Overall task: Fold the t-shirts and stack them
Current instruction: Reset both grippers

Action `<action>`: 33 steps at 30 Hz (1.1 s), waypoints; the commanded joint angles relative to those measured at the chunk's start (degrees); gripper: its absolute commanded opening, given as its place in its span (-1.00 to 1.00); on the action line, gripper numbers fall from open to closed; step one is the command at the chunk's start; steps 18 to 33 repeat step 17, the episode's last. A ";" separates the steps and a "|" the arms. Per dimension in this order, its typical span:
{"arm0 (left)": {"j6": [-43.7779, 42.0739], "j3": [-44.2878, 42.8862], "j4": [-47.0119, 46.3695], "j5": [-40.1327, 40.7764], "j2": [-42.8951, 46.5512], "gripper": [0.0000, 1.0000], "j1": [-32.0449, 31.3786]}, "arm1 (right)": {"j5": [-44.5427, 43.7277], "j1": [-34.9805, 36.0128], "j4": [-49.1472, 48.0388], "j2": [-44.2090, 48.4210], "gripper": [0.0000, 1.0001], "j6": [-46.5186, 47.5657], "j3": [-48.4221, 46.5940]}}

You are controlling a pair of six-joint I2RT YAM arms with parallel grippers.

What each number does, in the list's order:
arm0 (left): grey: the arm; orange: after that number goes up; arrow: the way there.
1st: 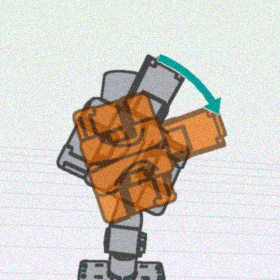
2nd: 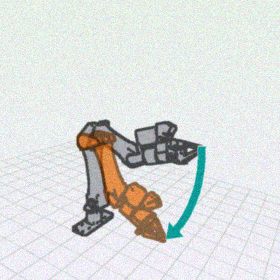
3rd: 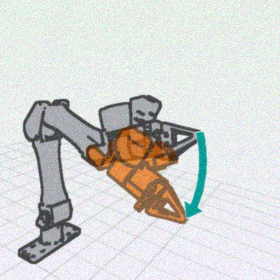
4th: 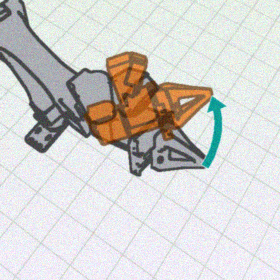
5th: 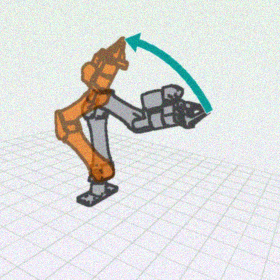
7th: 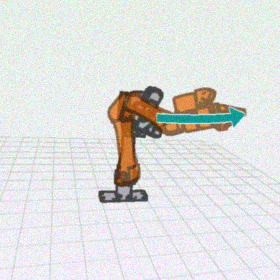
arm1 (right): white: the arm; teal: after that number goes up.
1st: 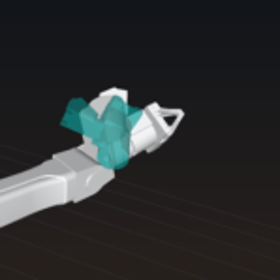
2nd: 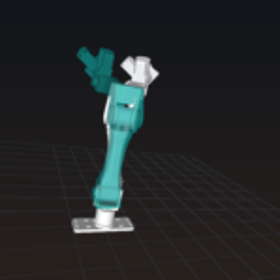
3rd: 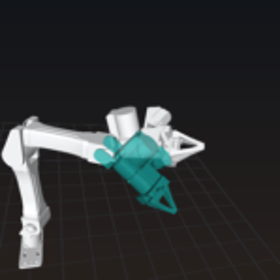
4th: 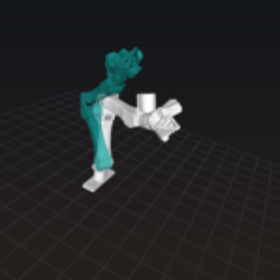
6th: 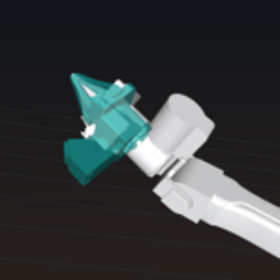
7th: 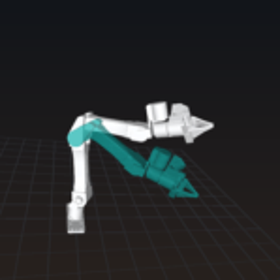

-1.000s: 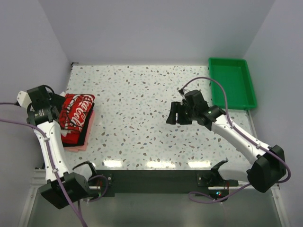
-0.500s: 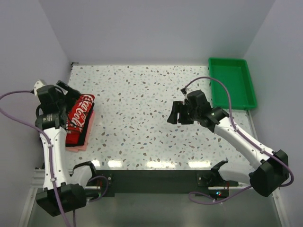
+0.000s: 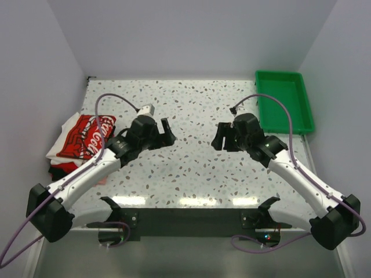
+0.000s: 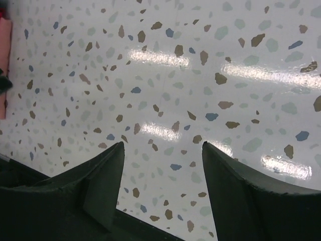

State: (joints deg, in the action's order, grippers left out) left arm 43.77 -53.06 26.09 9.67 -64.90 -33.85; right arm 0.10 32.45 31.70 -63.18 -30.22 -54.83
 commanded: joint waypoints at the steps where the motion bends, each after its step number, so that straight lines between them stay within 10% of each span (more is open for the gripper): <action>1: 0.27 2.60 -8.06 1.86 -1.72 1.00 -4.12 | -7.19 -0.01 -0.94 2.53 0.34 0.77 -0.10; 33: -6.24 0.06 -9.83 -3.17 -4.00 1.00 -4.56 | -17.67 -0.01 -5.59 10.08 0.33 1.12 4.55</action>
